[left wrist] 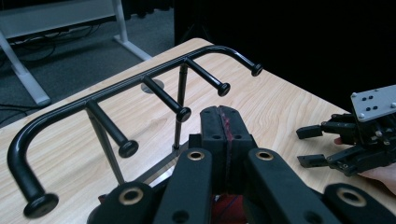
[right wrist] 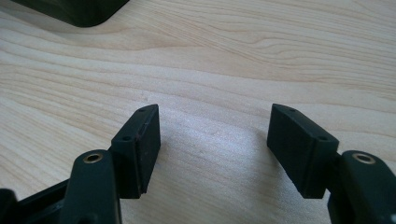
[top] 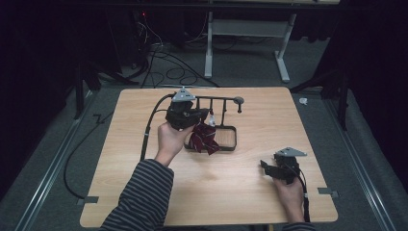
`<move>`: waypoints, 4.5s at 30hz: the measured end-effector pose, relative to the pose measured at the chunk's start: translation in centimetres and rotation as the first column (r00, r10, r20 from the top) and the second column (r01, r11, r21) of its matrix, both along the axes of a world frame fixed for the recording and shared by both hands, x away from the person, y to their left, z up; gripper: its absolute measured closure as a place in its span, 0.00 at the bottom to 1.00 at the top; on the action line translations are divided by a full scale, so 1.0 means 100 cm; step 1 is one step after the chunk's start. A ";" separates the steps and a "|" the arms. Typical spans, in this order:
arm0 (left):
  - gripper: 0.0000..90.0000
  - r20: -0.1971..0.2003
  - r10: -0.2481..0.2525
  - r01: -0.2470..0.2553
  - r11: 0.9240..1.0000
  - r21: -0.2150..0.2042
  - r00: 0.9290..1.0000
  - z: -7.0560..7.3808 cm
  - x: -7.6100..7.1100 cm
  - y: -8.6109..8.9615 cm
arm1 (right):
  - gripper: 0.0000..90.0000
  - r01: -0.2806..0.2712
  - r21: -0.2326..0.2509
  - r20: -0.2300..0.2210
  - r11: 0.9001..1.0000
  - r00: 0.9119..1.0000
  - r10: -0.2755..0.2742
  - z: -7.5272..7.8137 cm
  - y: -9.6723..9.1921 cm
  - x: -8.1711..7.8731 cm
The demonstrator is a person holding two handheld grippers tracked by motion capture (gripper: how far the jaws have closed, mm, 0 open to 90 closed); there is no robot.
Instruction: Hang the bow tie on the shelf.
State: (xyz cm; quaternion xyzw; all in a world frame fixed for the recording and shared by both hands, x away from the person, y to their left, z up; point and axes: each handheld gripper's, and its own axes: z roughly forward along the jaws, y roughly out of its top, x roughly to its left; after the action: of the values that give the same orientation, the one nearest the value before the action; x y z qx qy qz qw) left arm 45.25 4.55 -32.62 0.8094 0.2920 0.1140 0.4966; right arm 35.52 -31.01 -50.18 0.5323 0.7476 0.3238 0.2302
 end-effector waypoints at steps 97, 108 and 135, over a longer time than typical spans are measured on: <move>0.58 0.025 0.165 -0.166 0.986 0.018 0.986 -0.009 0.002 0.021 | 0.40 -0.003 0.002 -0.001 1.000 1.000 0.003 0.000 0.000 0.000; 0.55 0.023 0.182 -0.182 0.983 0.002 0.983 -0.009 -0.005 0.038 | 0.40 -0.003 0.000 0.000 1.000 1.000 0.003 0.000 0.000 0.000; 0.53 -0.014 0.246 -0.246 0.969 -0.030 0.969 -0.022 -0.025 0.083 | 0.40 -0.003 -0.004 -0.002 1.000 1.000 0.003 0.000 0.000 0.000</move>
State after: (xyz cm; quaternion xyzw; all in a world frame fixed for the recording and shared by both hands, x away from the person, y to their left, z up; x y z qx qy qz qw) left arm 42.73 12.83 -34.86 0.7595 0.3946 0.1658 0.4899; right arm 35.50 -30.98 -50.16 0.5313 0.7491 0.3221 0.2298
